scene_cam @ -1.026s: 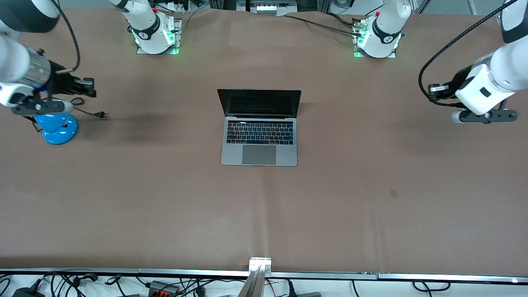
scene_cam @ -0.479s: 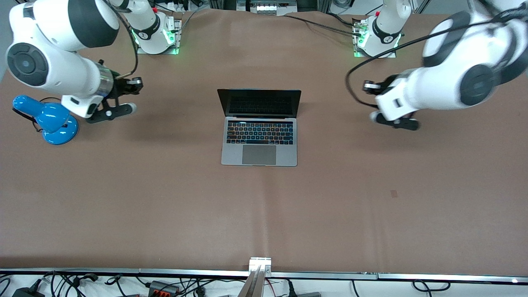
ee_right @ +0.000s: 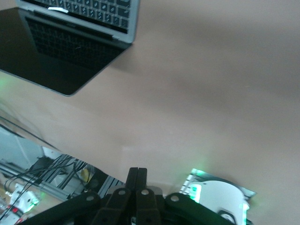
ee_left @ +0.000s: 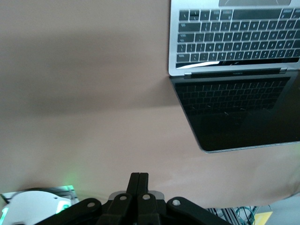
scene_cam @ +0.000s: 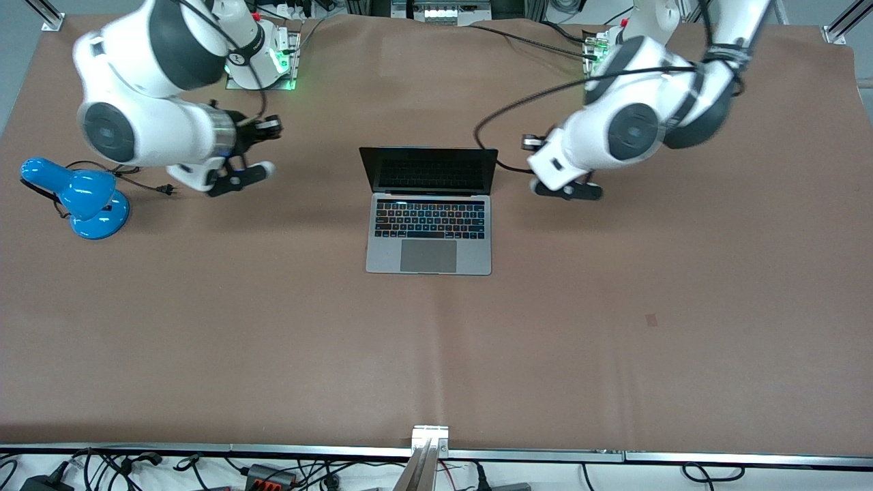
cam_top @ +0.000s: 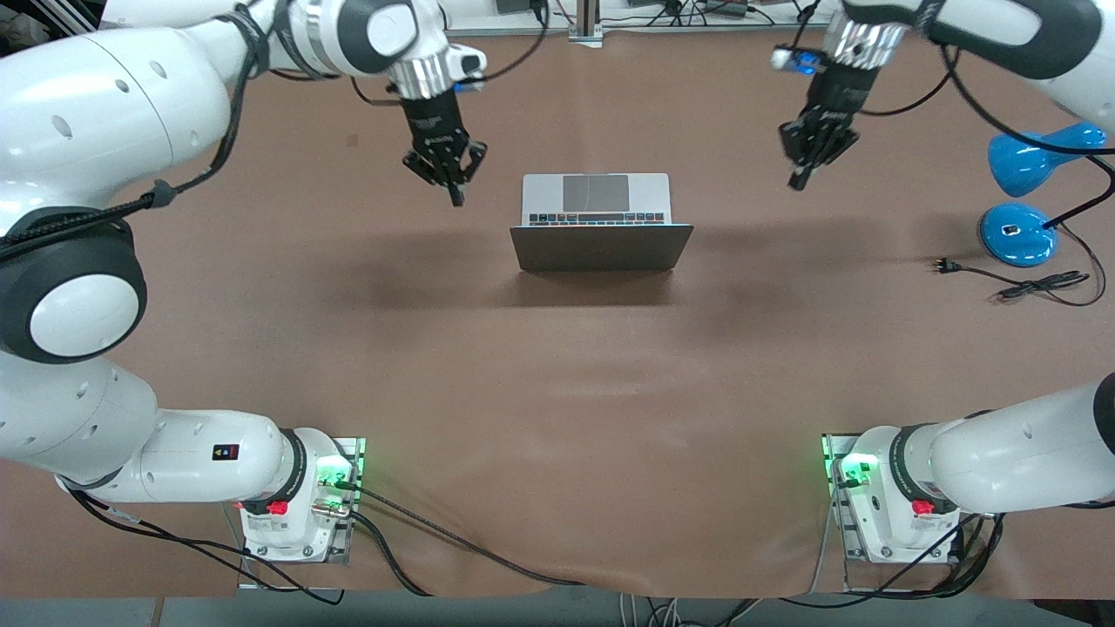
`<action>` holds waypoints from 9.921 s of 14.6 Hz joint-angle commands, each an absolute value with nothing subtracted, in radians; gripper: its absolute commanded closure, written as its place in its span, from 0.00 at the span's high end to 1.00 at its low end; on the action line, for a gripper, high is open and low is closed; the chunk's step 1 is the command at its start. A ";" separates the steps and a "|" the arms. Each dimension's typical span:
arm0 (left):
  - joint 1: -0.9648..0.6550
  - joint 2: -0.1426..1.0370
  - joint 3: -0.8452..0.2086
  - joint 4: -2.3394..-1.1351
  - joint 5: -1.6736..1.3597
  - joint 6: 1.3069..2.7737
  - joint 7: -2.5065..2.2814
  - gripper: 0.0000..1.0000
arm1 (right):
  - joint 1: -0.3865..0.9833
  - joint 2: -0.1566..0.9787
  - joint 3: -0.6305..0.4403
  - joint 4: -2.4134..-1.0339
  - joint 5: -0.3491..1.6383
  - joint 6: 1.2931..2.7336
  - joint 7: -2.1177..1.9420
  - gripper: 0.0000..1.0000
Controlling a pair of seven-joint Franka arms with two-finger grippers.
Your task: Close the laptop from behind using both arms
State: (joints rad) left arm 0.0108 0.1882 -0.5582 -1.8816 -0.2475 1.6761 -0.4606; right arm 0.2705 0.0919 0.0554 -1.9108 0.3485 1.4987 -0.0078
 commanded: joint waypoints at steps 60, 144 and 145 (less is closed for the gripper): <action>-0.058 0.791 -0.641 -1.827 0.459 2.681 -0.874 0.00 | 0.508 0.744 -0.009 -1.624 0.365 2.270 0.284 0.00; 0.077 0.087 -0.120 -1.617 -0.041 1.637 -0.245 1.00 | -0.034 -0.015 -0.018 -1.709 -0.026 1.684 -0.063 1.00; 0.075 0.087 -0.120 -1.617 -0.041 1.637 -0.247 1.00 | -0.034 -0.015 -0.018 -1.709 -0.026 1.683 -0.063 1.00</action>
